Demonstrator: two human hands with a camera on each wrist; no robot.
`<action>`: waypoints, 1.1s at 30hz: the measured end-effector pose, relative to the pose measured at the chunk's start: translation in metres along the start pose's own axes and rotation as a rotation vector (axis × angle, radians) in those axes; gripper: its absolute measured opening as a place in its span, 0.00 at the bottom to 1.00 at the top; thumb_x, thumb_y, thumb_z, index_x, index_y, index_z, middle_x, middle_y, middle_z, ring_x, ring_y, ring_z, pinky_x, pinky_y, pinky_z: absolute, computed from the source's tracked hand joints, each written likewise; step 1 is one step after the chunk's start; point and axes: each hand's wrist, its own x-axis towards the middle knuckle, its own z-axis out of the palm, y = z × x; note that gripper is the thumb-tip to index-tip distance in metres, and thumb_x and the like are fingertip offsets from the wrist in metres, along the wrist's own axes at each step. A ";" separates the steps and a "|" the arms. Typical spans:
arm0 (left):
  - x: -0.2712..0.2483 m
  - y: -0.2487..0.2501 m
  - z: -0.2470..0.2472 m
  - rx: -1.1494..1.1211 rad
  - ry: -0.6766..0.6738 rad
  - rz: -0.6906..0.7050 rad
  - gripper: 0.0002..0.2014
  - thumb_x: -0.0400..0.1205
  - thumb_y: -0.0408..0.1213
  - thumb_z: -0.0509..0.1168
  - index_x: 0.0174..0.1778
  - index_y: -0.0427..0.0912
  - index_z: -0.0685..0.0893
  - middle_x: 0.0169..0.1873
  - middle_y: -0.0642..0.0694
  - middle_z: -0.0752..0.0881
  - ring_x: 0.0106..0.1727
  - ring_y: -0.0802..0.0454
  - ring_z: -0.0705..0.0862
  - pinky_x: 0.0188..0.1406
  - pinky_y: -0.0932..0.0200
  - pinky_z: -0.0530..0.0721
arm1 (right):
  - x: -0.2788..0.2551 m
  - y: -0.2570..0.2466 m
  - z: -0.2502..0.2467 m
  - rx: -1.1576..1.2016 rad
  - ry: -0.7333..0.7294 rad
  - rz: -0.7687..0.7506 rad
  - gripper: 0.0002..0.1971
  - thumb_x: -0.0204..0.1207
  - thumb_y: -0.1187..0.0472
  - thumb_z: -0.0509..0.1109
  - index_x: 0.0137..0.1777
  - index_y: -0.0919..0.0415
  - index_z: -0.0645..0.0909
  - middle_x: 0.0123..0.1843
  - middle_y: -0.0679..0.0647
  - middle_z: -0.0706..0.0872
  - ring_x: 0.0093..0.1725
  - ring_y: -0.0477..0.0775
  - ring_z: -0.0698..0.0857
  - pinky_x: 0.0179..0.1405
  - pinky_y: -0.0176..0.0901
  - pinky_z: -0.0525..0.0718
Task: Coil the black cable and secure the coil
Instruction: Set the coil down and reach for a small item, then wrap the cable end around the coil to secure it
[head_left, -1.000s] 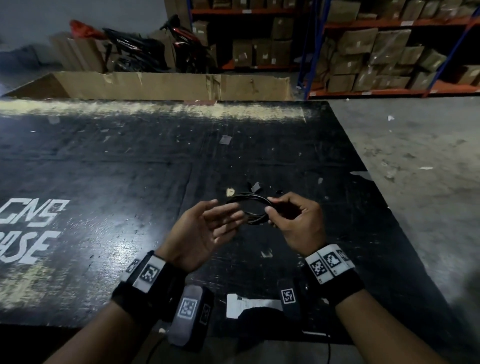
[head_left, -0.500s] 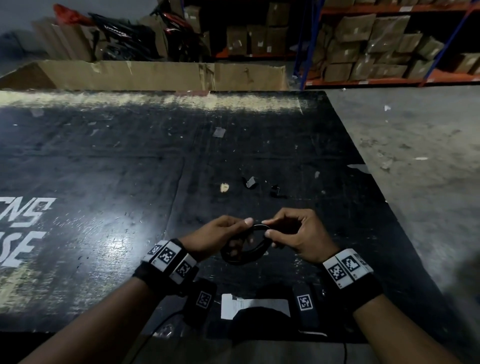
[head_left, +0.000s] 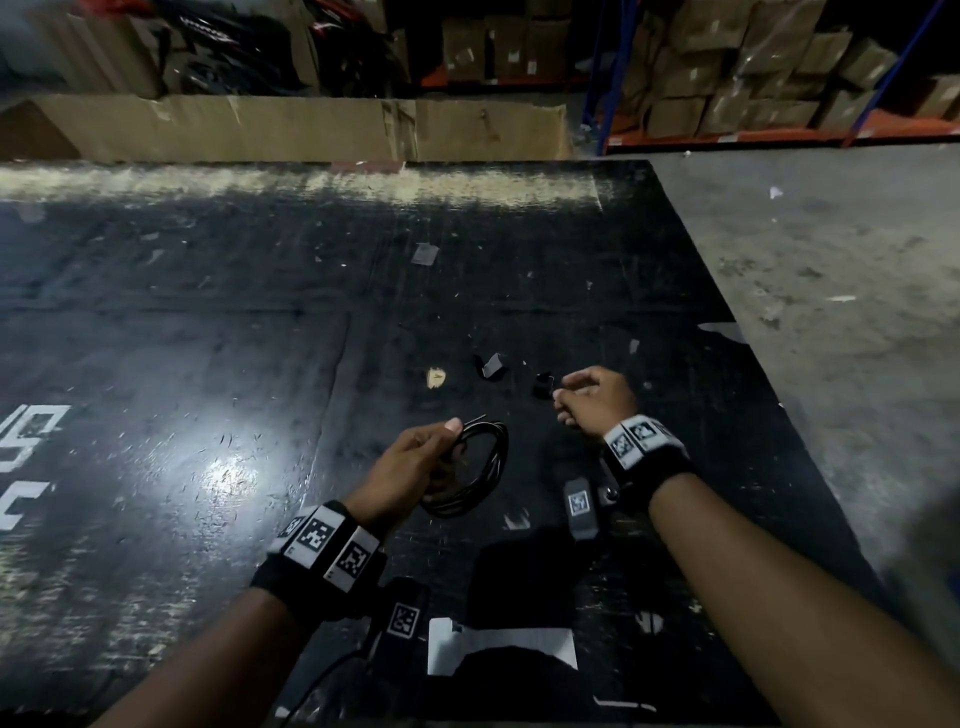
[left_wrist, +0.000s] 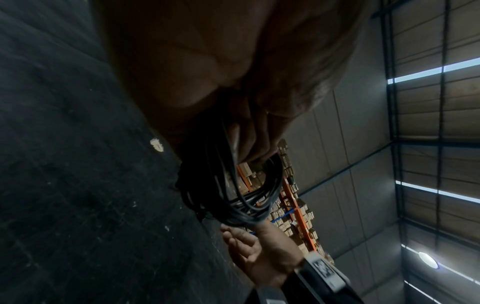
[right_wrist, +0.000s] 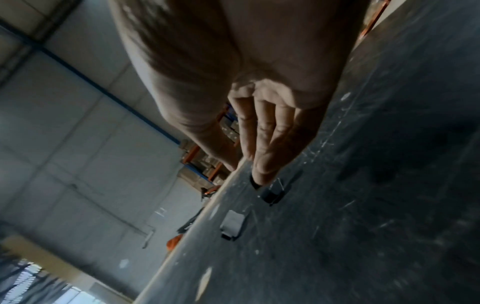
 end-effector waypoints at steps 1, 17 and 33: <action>0.001 0.001 -0.001 -0.003 0.009 0.006 0.22 0.93 0.43 0.53 0.31 0.43 0.73 0.24 0.51 0.60 0.22 0.58 0.58 0.19 0.67 0.59 | 0.011 -0.001 0.005 -0.035 0.016 0.035 0.15 0.72 0.66 0.79 0.57 0.66 0.83 0.35 0.59 0.91 0.28 0.54 0.88 0.37 0.49 0.91; 0.014 0.001 -0.005 -0.492 0.173 -0.044 0.19 0.93 0.42 0.54 0.41 0.37 0.81 0.21 0.54 0.63 0.18 0.61 0.61 0.15 0.68 0.62 | 0.046 0.007 0.031 -0.208 0.064 -0.161 0.13 0.69 0.70 0.83 0.29 0.55 0.86 0.30 0.52 0.92 0.30 0.51 0.93 0.33 0.41 0.91; -0.004 0.016 0.004 -0.126 0.293 0.203 0.09 0.92 0.29 0.48 0.57 0.38 0.74 0.19 0.57 0.69 0.18 0.62 0.64 0.16 0.67 0.63 | -0.165 -0.059 -0.029 0.169 -0.301 -0.666 0.04 0.72 0.71 0.81 0.45 0.66 0.91 0.43 0.57 0.95 0.44 0.58 0.96 0.50 0.58 0.94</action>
